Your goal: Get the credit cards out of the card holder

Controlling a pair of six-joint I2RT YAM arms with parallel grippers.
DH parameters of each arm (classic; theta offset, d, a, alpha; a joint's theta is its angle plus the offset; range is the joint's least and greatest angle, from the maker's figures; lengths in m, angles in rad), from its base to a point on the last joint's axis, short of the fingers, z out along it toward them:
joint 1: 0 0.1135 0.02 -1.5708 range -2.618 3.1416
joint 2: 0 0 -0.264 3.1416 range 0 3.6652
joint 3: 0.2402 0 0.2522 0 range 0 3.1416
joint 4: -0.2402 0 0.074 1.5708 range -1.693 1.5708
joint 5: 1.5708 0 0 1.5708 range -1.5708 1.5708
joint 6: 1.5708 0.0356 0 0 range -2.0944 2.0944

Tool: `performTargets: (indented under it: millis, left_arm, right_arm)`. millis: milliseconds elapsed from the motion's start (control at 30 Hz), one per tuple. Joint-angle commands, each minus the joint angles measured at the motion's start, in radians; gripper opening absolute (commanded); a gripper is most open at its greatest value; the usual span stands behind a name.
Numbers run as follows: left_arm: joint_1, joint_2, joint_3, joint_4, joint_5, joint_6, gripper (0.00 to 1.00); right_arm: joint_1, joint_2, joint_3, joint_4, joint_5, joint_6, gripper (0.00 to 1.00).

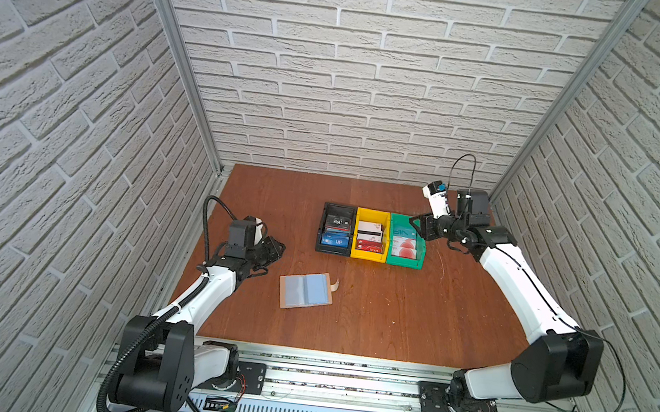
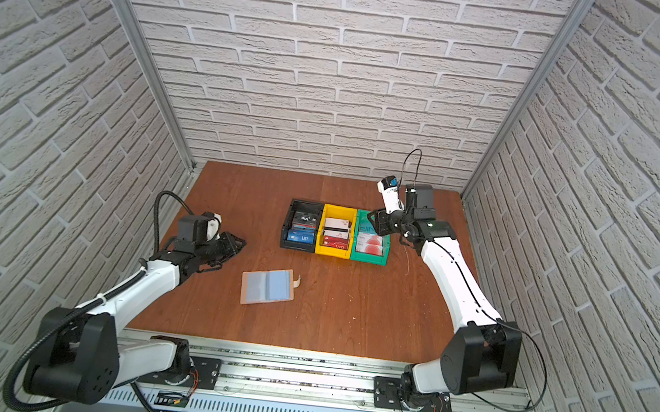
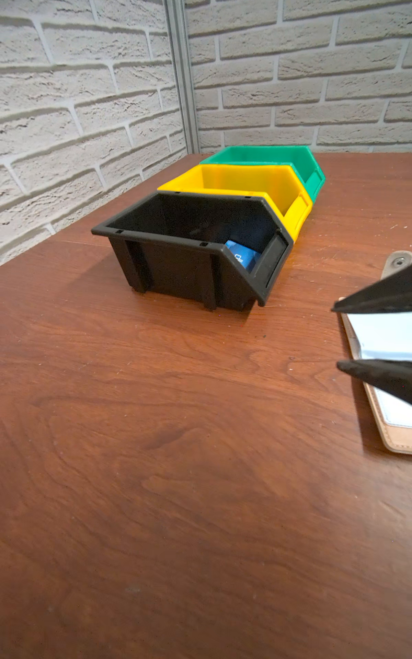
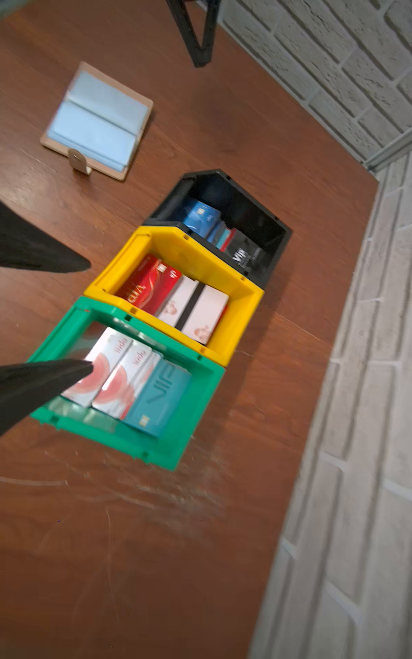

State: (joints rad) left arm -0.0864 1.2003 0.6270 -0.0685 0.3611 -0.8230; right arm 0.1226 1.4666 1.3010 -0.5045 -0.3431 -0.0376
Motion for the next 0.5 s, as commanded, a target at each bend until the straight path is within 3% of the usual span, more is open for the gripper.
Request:
performTargets:
  millis: [0,200,467]
  left_arm:
    - [0.007,-0.018,-0.014,-0.007,-0.019,0.020,0.25]
    - [0.007,-0.054,-0.070,-0.025,-0.054,0.007,0.25]
    - [0.008,-0.112,-0.088,-0.034,-0.168,0.060,0.27]
  right_arm:
    - [0.003,0.062,-0.049,0.021,-0.152,0.093,0.40]
    - [0.005,0.127,-0.131,0.096,-0.194,0.145,0.38]
    - [0.003,0.135,-0.134,0.087,-0.033,0.002,0.33]
